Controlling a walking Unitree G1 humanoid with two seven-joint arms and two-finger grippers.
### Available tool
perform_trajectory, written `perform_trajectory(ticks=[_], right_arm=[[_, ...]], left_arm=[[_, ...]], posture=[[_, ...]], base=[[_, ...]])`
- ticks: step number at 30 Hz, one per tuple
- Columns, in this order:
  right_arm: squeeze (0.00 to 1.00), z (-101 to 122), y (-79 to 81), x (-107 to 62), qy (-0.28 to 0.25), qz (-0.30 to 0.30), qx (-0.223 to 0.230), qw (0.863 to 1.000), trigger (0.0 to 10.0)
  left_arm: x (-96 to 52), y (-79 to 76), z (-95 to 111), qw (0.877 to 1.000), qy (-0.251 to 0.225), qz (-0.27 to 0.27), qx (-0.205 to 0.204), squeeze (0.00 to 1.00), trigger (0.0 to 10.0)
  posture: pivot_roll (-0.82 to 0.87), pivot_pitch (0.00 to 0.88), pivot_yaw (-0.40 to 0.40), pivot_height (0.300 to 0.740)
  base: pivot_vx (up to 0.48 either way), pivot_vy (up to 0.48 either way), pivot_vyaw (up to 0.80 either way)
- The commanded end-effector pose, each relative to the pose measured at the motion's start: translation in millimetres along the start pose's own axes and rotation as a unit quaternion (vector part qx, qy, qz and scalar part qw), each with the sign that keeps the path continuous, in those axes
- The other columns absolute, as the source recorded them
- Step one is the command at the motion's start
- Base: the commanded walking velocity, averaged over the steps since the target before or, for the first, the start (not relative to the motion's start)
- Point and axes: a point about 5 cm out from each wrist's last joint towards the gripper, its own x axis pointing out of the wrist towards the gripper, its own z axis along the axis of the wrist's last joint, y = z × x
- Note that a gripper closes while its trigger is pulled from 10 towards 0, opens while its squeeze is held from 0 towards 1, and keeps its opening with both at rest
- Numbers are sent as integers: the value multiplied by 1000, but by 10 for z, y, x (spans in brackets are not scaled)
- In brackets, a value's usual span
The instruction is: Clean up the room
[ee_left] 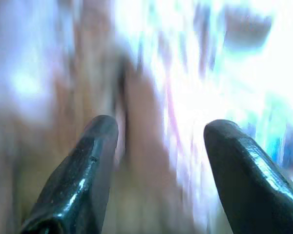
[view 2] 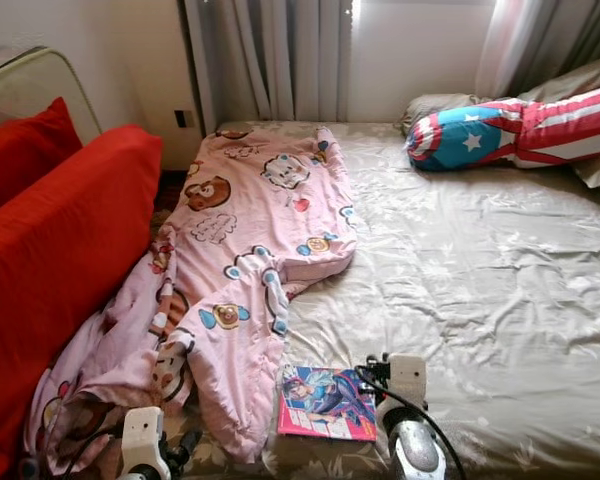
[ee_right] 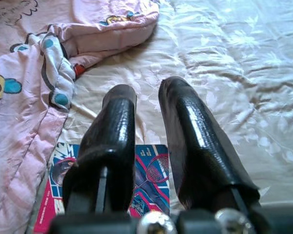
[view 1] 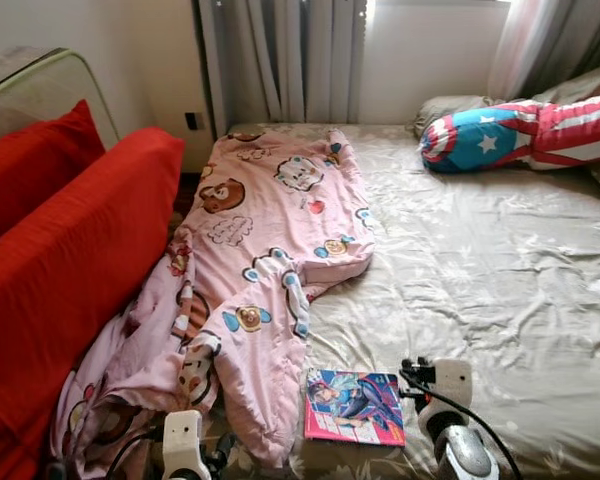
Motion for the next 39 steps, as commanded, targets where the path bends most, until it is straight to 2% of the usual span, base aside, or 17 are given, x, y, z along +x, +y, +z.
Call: perform_trajectory(ticks=[1, 5, 13, 15, 23, 29, 30, 31, 39], right_arm=[[0, 40, 6, -16, -21, 0, 0, 1000, 10000], [0, 51, 4, -59, -34, 0, -4, 999, 10000], [0, 66, 36, -62, -38, -10, -5, 999, 10000], [0, 61, 53, -59, -32, -12, -4, 999, 10000], [0, 49, 58, -45, -24, -16, -12, 1000, 10000], [0, 62, 41, -46, -28, -16, -6, 999, 10000], [549, 66, 44, -45, -29, -15, -5, 999, 10000], [1000, 73, 45, -44, -31, -15, 0, 999, 10000], [1000, 71, 92, -30, -28, -3, 6, 1000, 10000]], left_arm=[[29, -4, 201, 998, -56, -7, 7, 0, 10000], [0, -30, 277, 996, -83, -23, 21, 0, 10000], [-74, -56, 263, 996, -77, -29, 21, 0, 10000], [-93, -63, 244, 997, -73, -29, 20, 0, 10000], [-45, -133, 262, 997, -74, -33, 15, 0, 10000], [-49, -164, 273, 997, -70, -35, 15, 0, 10000], [-51, -164, 277, 997, -69, -35, 15, 0, 10000], [-56, -164, 279, 997, -68, -34, 15, 0, 10000], [-58, -161, 244, 998, -59, -33, 16, 0, 10000]], posture=[[-38, 0, -25, 740], [-40, 0, -27, 740], [-47, 0, -28, 740], [-48, 0, -30, 727], [-46, 0, -34, 682], [-47, 0, -37, 682], [-47, 0, -37, 682], [-47, 0, -38, 682], [-42, 0, -37, 682]], base=[[0, 0, 0], [0, 0, 0], [0, 0, 0], [0, 0, 0], [0, 0, 0], [0, 0, 0], [0, 0, 0], [0, 0, 0], [0, 0, 0]])
